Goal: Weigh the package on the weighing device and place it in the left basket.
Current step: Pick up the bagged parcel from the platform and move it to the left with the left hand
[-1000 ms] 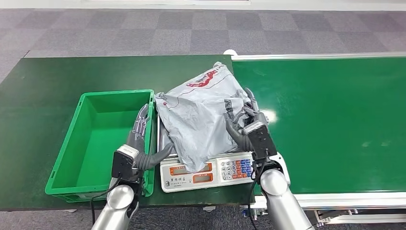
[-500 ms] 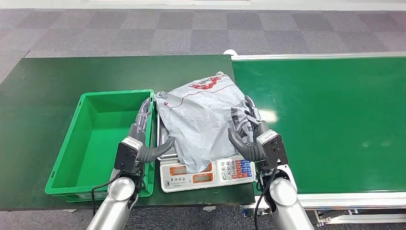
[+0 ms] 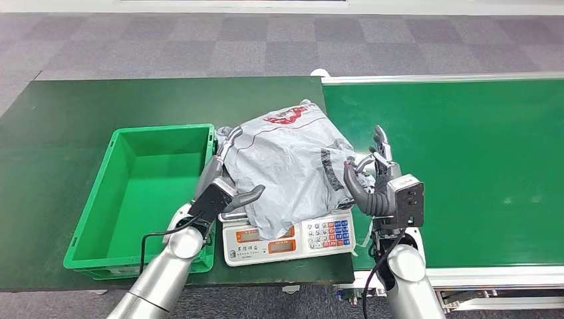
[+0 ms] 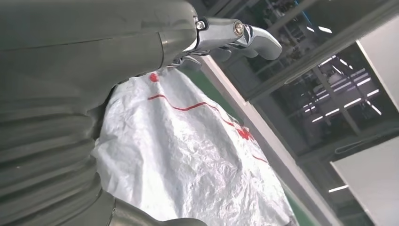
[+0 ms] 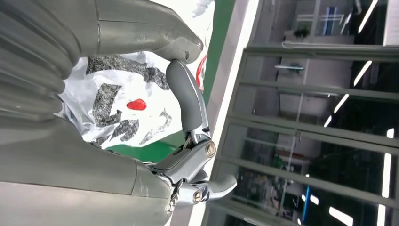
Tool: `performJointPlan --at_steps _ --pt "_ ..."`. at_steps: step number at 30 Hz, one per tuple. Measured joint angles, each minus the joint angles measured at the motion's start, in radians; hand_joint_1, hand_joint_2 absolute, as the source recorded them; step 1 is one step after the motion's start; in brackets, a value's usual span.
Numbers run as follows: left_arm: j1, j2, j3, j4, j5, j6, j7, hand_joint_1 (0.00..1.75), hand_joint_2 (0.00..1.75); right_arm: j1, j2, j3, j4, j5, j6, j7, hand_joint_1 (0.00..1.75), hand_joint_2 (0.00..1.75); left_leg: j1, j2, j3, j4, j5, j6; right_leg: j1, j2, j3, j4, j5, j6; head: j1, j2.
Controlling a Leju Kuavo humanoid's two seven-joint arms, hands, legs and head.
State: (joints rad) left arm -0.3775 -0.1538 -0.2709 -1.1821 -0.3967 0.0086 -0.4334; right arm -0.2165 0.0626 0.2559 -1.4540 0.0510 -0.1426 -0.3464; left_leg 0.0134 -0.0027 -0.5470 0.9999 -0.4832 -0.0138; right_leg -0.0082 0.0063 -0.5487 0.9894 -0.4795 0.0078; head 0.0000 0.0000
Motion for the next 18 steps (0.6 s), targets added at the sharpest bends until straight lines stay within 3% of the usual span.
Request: performJointPlan --at_steps 9,18 --pt "-0.206 -0.021 -0.071 0.204 -0.08 -0.064 0.0 0.0 1.75 -0.073 0.0 -0.105 0.142 -0.003 -0.035 -0.039 0.0 1.75 0.0 -0.001 -0.001 0.0 0.002 0.0 0.0 0.0 0.0 0.0 0.002 0.0 0.0 0.0" --pt "-0.368 -0.024 -0.145 0.448 -0.138 -0.236 -0.041 0.0 1.75 -0.085 0.002 -0.116 0.192 -0.007 0.016 -0.056 0.0 1.75 0.0 -0.001 -0.001 0.0 0.002 0.0 0.0 0.0 -0.002 0.002 0.002 0.0 0.0 0.0"
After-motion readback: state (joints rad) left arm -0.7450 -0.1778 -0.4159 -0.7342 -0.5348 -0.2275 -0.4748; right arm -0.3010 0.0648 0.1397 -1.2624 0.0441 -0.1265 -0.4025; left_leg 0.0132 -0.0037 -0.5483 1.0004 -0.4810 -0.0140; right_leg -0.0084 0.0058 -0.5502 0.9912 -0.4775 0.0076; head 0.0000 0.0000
